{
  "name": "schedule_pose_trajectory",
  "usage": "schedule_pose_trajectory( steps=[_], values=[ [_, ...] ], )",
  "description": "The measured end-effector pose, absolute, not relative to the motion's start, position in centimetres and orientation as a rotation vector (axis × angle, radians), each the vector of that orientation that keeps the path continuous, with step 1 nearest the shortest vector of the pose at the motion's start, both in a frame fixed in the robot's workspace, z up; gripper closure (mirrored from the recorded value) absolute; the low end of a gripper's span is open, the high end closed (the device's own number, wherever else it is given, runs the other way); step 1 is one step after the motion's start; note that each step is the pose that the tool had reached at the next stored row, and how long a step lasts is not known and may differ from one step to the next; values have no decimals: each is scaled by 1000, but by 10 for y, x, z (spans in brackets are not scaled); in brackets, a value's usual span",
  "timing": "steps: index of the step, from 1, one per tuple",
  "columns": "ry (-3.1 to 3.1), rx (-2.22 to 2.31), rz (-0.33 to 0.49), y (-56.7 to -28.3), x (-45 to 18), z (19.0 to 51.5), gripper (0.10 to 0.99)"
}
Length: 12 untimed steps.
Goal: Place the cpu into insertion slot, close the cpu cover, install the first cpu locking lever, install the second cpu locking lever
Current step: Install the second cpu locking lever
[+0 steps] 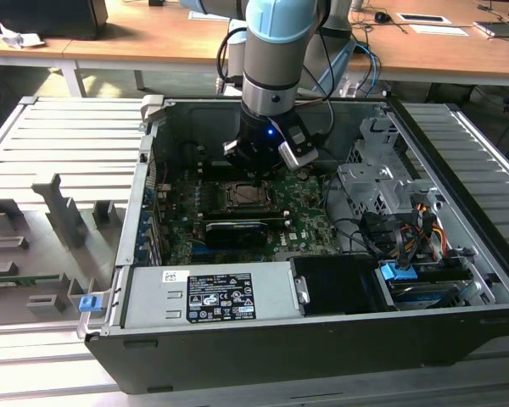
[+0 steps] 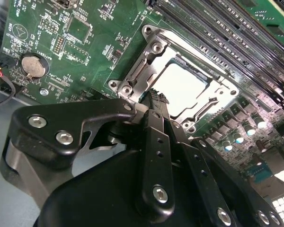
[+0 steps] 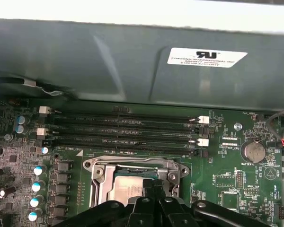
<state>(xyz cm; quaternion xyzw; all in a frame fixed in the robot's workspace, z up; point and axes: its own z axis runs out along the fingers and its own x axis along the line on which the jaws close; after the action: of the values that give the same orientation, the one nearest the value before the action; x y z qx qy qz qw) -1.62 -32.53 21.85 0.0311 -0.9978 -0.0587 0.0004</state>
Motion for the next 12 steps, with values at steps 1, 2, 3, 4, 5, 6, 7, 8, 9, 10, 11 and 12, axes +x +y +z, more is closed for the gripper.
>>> schedule_pose_trajectory(
  steps=[1,2,3,4,5,6,7,8,9,10,11,12],
  values=[
    [-3134,98,-184,-325,-16,218,980],
    [-3134,98,-184,-326,-16,219,980],
    [-3134,98,-184,-326,-16,219,980],
    [-3134,98,-184,-326,-16,219,980],
    [-3134,98,-184,-326,-16,219,980],
    [-3134,98,-184,-326,-16,219,980],
    [-3134,98,-184,-326,-16,219,980],
    [-3134,98,-184,-327,-16,219,980],
    [-3134,98,-184,-327,-16,219,980],
    [-3134,98,-184,-327,-16,219,980],
    [-3134,98,-184,-327,-16,219,980],
    [-3134,98,-184,-327,-16,219,980]
  ],
)
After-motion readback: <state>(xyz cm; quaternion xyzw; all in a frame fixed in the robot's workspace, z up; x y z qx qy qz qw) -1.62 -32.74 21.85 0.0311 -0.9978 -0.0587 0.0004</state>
